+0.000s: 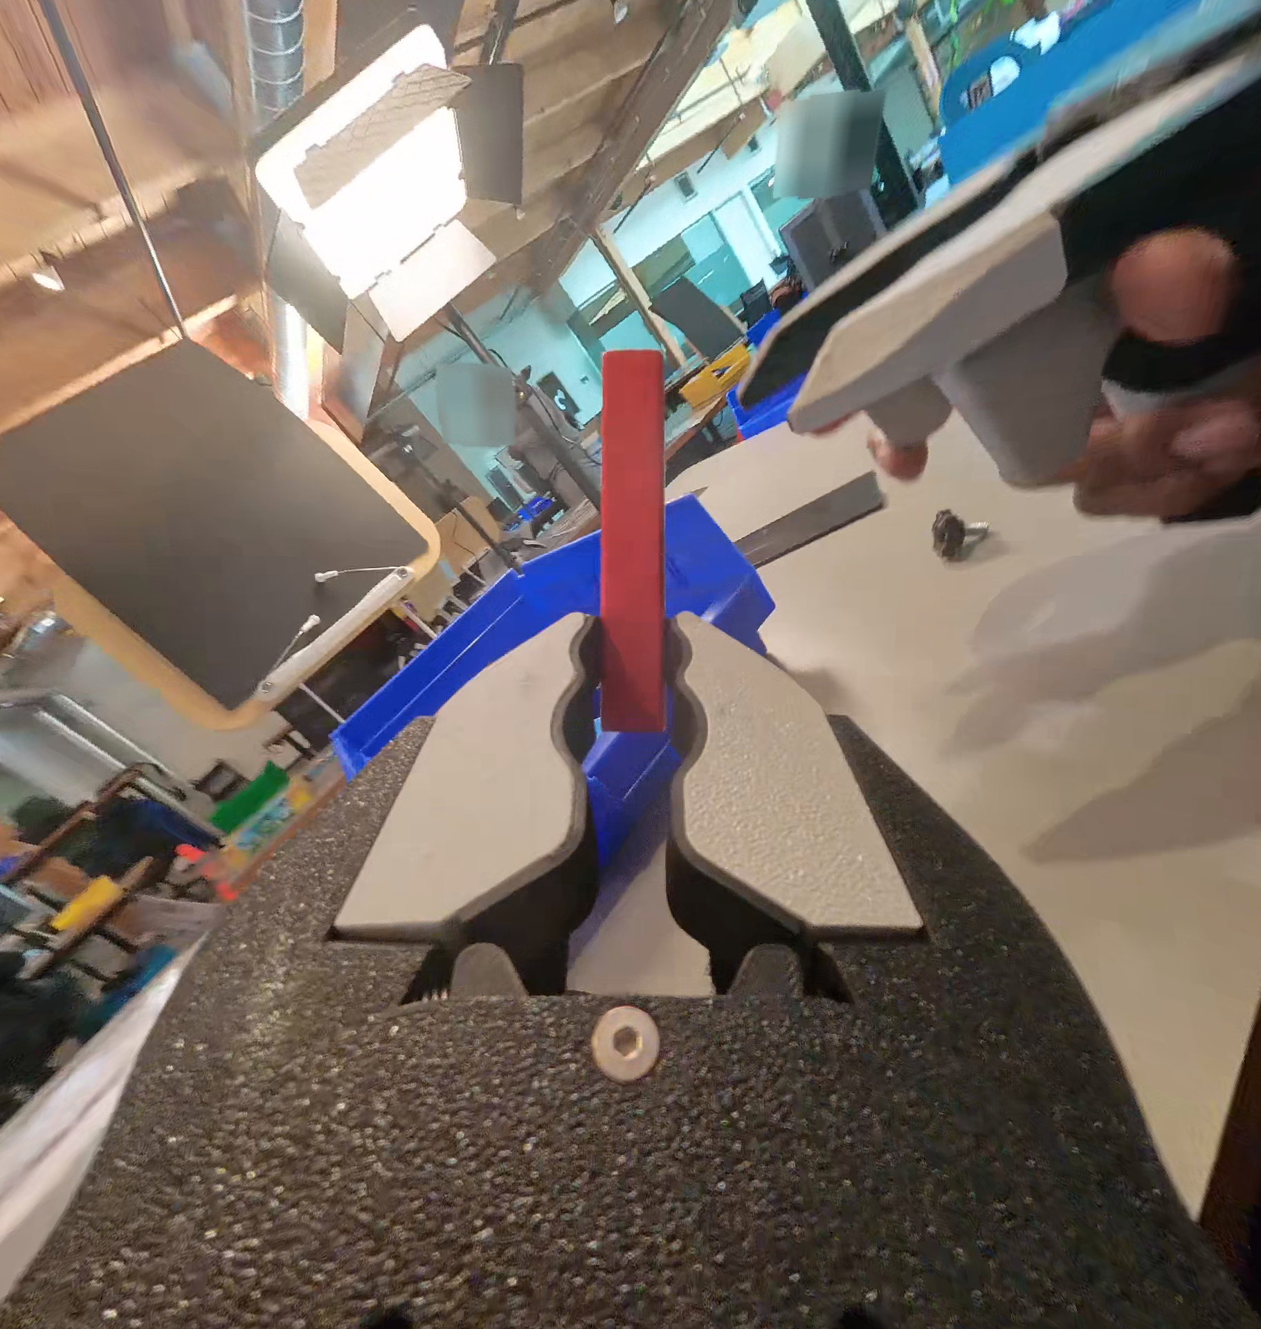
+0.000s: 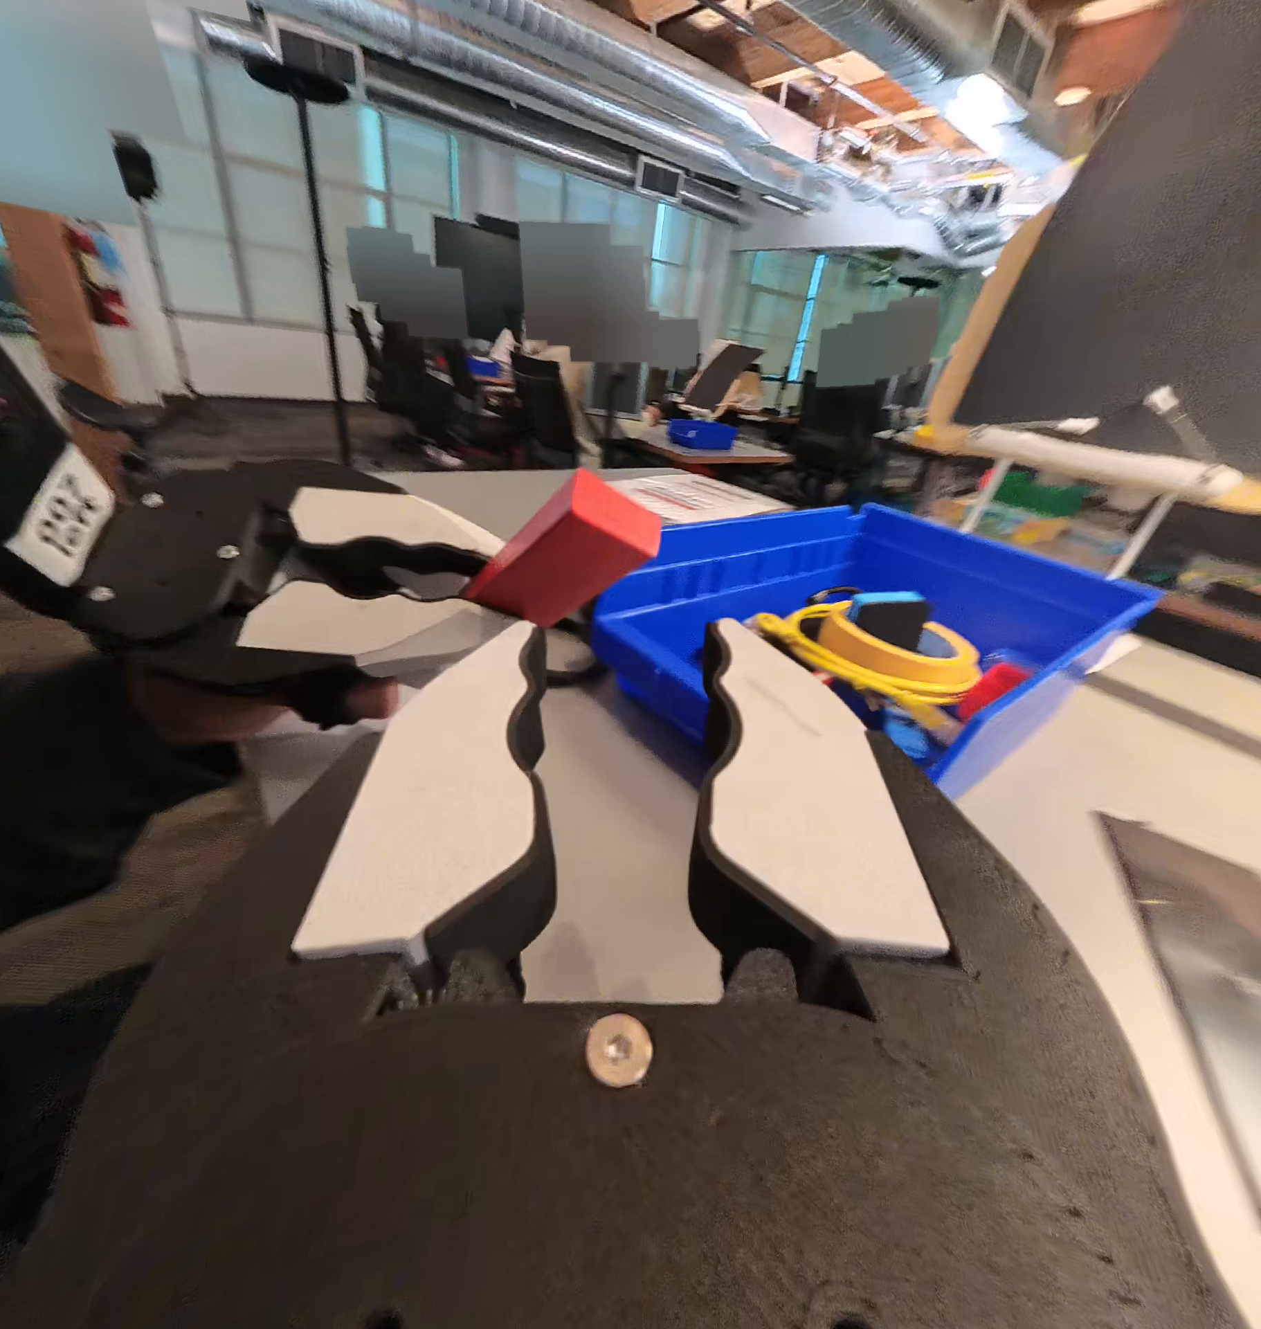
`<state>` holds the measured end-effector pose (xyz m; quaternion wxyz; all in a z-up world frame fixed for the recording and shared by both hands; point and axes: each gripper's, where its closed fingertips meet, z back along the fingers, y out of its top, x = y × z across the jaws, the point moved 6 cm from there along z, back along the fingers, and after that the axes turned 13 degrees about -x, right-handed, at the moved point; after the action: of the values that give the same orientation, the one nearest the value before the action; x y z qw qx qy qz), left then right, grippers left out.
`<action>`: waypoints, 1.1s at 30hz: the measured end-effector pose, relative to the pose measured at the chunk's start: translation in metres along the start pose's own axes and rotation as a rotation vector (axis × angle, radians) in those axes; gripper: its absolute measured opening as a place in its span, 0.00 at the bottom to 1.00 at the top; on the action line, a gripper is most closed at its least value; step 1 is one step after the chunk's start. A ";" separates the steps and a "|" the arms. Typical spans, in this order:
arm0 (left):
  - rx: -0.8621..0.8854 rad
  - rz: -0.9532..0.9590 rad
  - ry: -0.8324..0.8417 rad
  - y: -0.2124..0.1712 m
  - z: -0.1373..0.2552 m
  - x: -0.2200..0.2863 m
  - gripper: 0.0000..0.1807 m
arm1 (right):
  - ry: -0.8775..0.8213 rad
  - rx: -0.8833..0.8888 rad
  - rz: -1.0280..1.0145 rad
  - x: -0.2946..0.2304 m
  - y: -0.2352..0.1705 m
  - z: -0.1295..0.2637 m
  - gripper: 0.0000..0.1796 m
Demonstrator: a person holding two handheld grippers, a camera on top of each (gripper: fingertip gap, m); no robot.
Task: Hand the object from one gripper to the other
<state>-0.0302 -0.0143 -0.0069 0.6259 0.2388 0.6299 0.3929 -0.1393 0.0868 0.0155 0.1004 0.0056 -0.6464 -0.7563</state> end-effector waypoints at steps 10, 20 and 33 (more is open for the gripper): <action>-0.154 -0.197 -0.084 -0.011 -0.009 0.020 0.10 | -0.289 -0.148 0.593 -0.015 -0.008 0.001 0.23; -0.286 -0.445 -0.126 -0.010 -0.004 0.032 0.09 | -0.369 -0.345 0.995 -0.029 -0.036 -0.016 0.21; 0.047 0.099 -0.137 0.010 0.012 -0.006 0.23 | -0.060 -0.186 0.441 -0.024 -0.024 -0.008 0.09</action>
<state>-0.0197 -0.0106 0.0058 0.6415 0.3107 0.5822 0.3913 -0.1186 0.0863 -0.0119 0.2441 -0.1674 -0.5621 -0.7723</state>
